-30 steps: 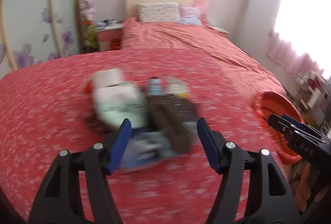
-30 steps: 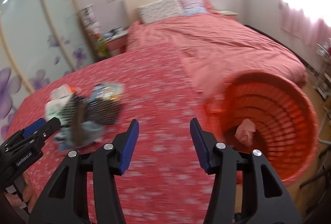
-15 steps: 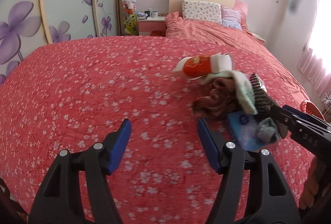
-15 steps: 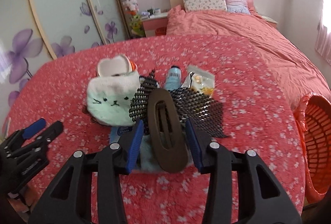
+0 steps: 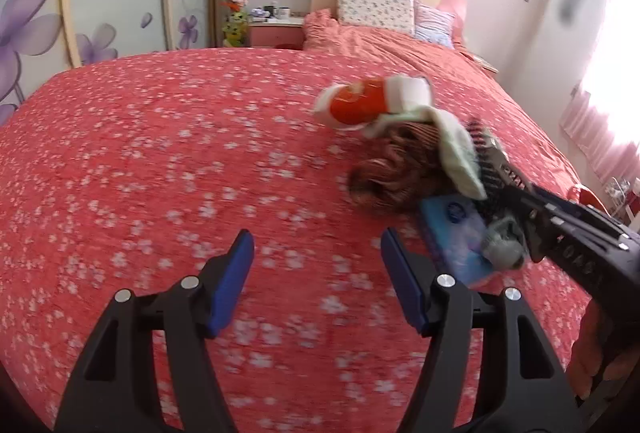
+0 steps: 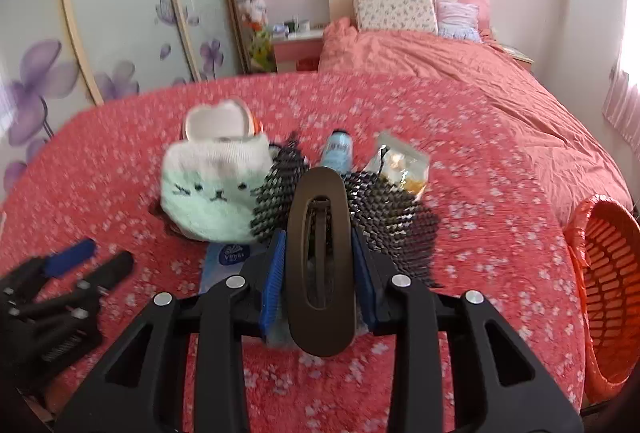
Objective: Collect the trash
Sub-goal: 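Grasp the dark brown hair clip with the right tool, then grasp the blue Vinda tissue pack with the left tool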
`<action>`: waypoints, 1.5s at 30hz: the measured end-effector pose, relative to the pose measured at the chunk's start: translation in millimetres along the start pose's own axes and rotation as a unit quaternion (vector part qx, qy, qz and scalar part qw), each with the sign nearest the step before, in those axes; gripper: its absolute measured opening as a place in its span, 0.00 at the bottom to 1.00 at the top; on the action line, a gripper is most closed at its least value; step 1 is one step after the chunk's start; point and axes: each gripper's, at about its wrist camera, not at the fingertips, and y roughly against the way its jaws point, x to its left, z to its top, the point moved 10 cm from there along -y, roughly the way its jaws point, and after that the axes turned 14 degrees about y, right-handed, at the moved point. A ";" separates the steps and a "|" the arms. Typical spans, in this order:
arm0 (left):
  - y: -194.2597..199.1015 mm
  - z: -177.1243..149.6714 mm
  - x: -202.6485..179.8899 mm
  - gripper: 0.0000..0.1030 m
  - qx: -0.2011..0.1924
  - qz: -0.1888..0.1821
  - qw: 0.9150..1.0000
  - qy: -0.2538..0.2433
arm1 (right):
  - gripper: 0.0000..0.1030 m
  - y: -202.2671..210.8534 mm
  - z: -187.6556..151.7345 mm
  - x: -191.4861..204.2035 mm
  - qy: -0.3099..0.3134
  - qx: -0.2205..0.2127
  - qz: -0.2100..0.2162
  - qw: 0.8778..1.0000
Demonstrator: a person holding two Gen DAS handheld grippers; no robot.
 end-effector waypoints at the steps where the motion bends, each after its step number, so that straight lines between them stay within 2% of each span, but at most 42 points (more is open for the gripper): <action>1: -0.9 -2.9 -7.3 0.63 0.004 -0.006 1.000 -0.003 | 0.32 3.7 0.7 -2.3 -0.002 -0.004 -0.001 1.000; 4: -2.2 -11.5 -27.5 0.63 0.013 -0.024 1.000 -0.010 | 0.32 17.3 -1.3 -14.6 -0.017 -0.019 -0.007 1.000; 9: -2.4 -24.3 -59.8 0.63 0.024 -0.051 0.998 -0.024 | 0.32 34.6 -12.6 -50.0 -0.052 -0.037 -0.047 0.997; 14: -15.9 -36.4 -80.5 0.63 0.040 -0.049 0.997 -0.036 | 0.32 24.7 -33.7 -80.1 -0.094 -0.008 -0.063 0.994; 22: -34.3 -33.7 -98.2 0.63 0.055 -0.049 0.997 -0.023 | 0.32 15.4 -57.3 -95.5 -0.122 0.018 -0.057 0.991; 25: -45.5 -32.1 -101.2 0.54 0.058 -0.030 0.997 -0.029 | 0.32 10.5 -66.1 -96.9 -0.132 0.030 -0.049 0.990; 31: -37.7 -32.7 -87.5 0.51 0.056 -0.029 0.997 -0.036 | 0.32 8.1 -72.8 -93.8 -0.137 0.042 -0.036 0.989; 36: -22.5 -31.1 -44.8 0.51 0.049 -0.014 0.998 -0.041 | 0.32 11.0 -71.7 -86.3 -0.130 0.045 -0.028 0.990; 41: -22.9 -16.4 -12.7 0.59 0.040 0.008 0.999 -0.032 | 0.32 2.0 -68.9 -87.9 -0.132 0.060 -0.033 0.989; 45: -27.7 -12.2 -10.1 0.60 0.043 0.006 0.999 -0.028 | 0.32 -6.5 -65.2 -89.4 -0.125 0.070 -0.044 0.989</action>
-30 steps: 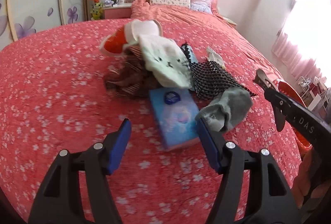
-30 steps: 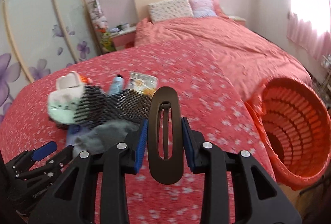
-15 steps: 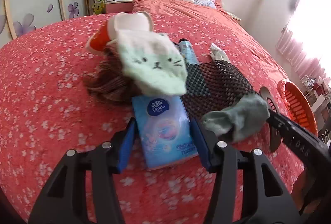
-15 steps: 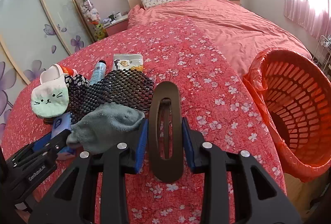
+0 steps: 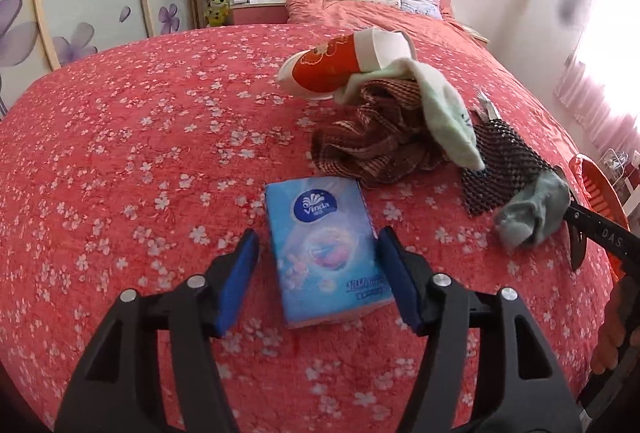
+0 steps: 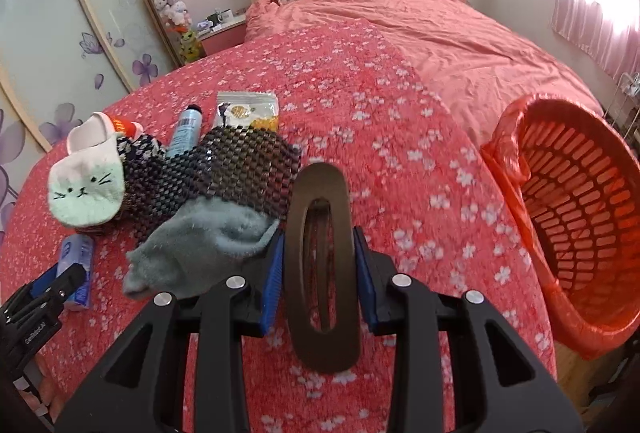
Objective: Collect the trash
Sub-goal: 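Grasp the blue Vinda tissue pack with the left tool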
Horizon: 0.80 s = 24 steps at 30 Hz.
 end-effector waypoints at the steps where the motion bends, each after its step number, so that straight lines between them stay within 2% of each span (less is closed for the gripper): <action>1: -0.4 1.3 0.0 0.58 -0.001 0.001 1.000 -0.002 | 0.32 -2.0 2.2 -1.0 0.003 0.002 -0.004 1.000; 3: -2.4 4.1 -1.3 0.54 0.000 0.003 1.000 -0.006 | 0.32 -4.9 5.6 -4.4 0.004 0.005 -0.008 1.000; 8: -8.5 14.1 6.3 0.52 0.000 0.018 1.000 -0.010 | 0.32 -7.5 8.1 -14.9 0.003 -0.001 -0.011 1.000; 13: -7.9 15.9 8.7 0.53 -0.003 0.014 1.000 -0.010 | 0.33 -1.8 1.2 -10.4 0.015 -0.007 -0.018 1.000; 24: -9.3 16.8 16.0 0.53 -0.001 0.004 1.000 0.003 | 0.34 -1.6 1.7 -11.9 -0.003 -0.012 0.000 1.000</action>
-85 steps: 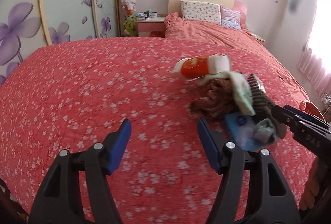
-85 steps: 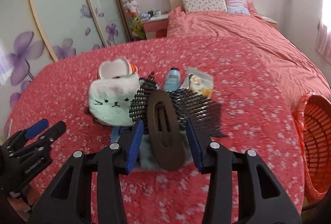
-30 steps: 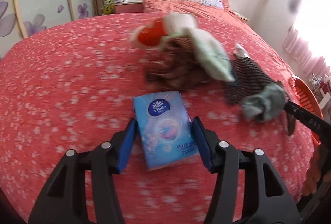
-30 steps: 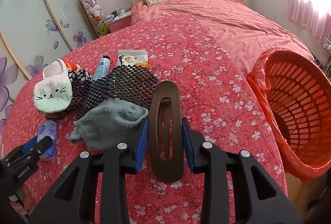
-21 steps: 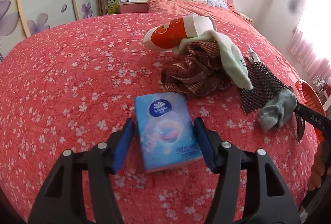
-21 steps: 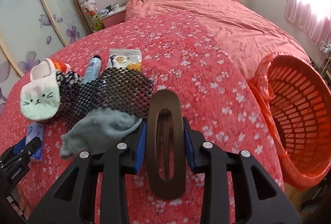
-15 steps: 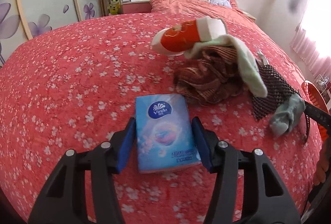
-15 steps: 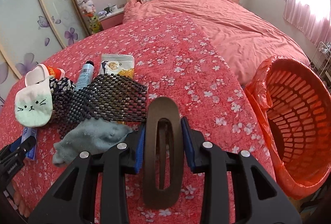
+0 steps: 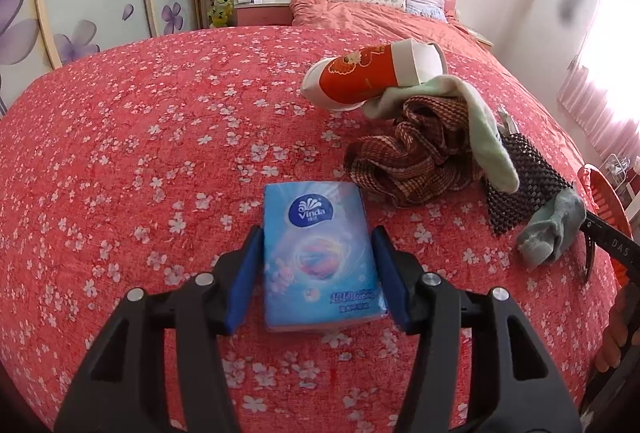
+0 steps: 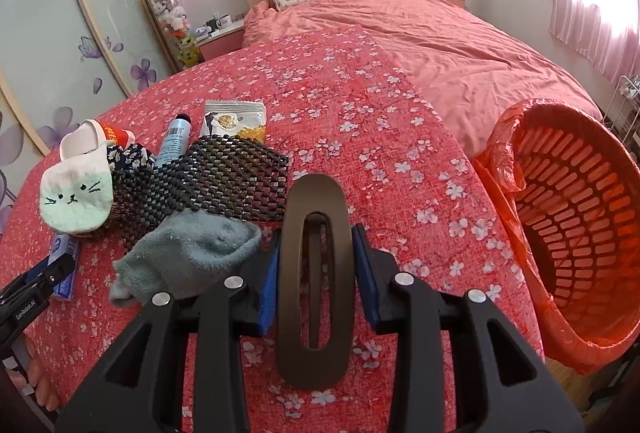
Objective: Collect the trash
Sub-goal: 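Grasp the blue Vinda tissue pack with the left tool, then carry the hair clip and tissue pack to the orange basket and release both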
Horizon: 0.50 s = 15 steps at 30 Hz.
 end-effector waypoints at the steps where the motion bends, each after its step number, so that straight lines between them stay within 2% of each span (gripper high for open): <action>1: -0.5 -0.1 1.3 0.53 0.000 0.001 1.000 -0.001 | 0.35 -0.3 0.2 0.4 0.002 0.001 -0.001 1.000; 8: 4.5 -9.7 -2.2 0.53 0.000 0.020 0.999 -0.028 | 0.34 3.1 -3.4 1.9 0.018 0.005 -0.006 1.000; 15: 6.8 -11.8 -4.5 0.49 -0.003 0.025 0.999 -0.026 | 0.32 5.5 -4.1 2.3 0.018 0.001 -0.009 1.000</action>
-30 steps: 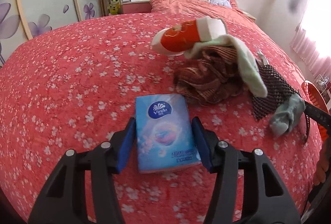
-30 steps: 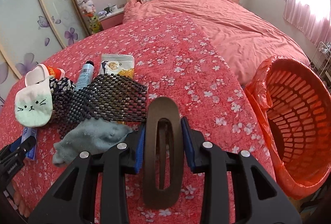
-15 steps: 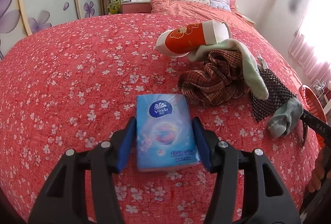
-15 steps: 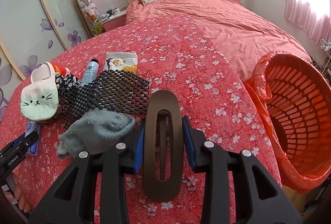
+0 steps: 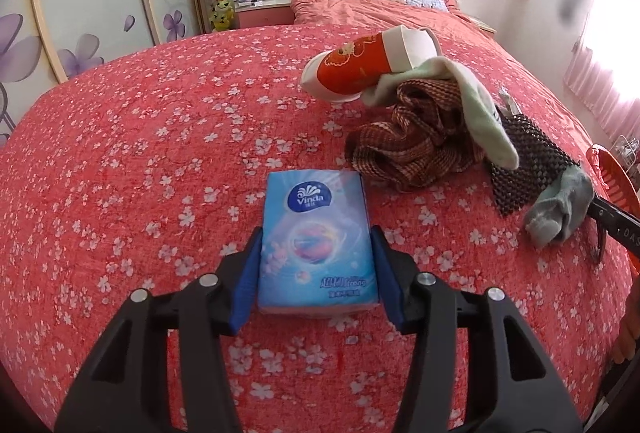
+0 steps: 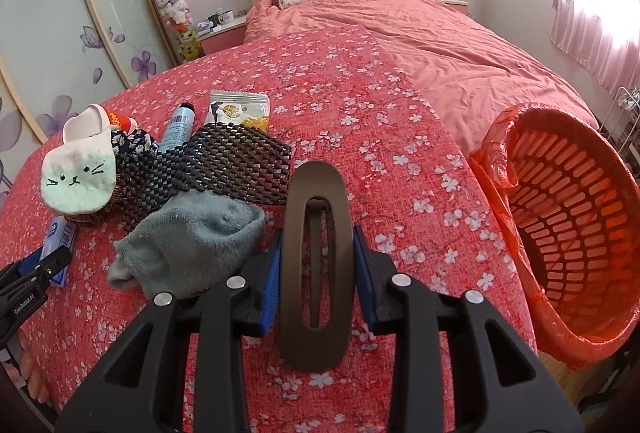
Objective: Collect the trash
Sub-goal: 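Carry the hair clip and tissue pack to the orange basket and release both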
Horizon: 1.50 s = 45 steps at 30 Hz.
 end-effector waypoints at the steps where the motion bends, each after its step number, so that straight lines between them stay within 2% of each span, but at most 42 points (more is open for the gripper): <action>1: 0.4 0.0 -0.3 0.48 0.000 -0.001 1.000 0.001 | 0.32 2.2 0.0 -0.8 -0.001 -0.004 0.000 1.000; 7: 16.1 6.0 -0.1 0.48 -0.013 -0.013 1.000 0.007 | 0.32 28.2 9.4 -7.6 -0.003 -0.040 -0.007 0.999; 14: 53.9 18.8 -10.7 0.48 -0.045 -0.037 0.998 0.006 | 0.32 60.4 16.5 -16.6 -0.008 -0.071 -0.012 0.997; 21: 93.8 27.7 -42.3 0.48 -0.070 -0.066 0.995 -0.007 | 0.32 92.9 22.2 -26.3 -0.007 -0.101 -0.020 0.995; 28: 120.5 25.8 -88.5 0.48 -0.079 -0.107 0.991 -0.022 | 0.32 121.1 20.5 -45.5 -0.015 -0.126 -0.037 0.991; 34: 140.0 20.5 -144.1 0.48 -0.087 -0.147 0.984 -0.048 | 0.32 138.9 16.1 -73.7 -0.031 -0.142 -0.057 0.988; 40: 150.4 7.6 -209.3 0.48 -0.084 -0.188 0.975 -0.081 | 0.32 147.6 9.4 -107.8 -0.053 -0.149 -0.081 0.984; 45: 152.0 -12.6 -265.1 0.48 -0.072 -0.230 0.964 -0.111 | 0.32 148.1 1.5 -138.6 -0.073 -0.148 -0.103 0.981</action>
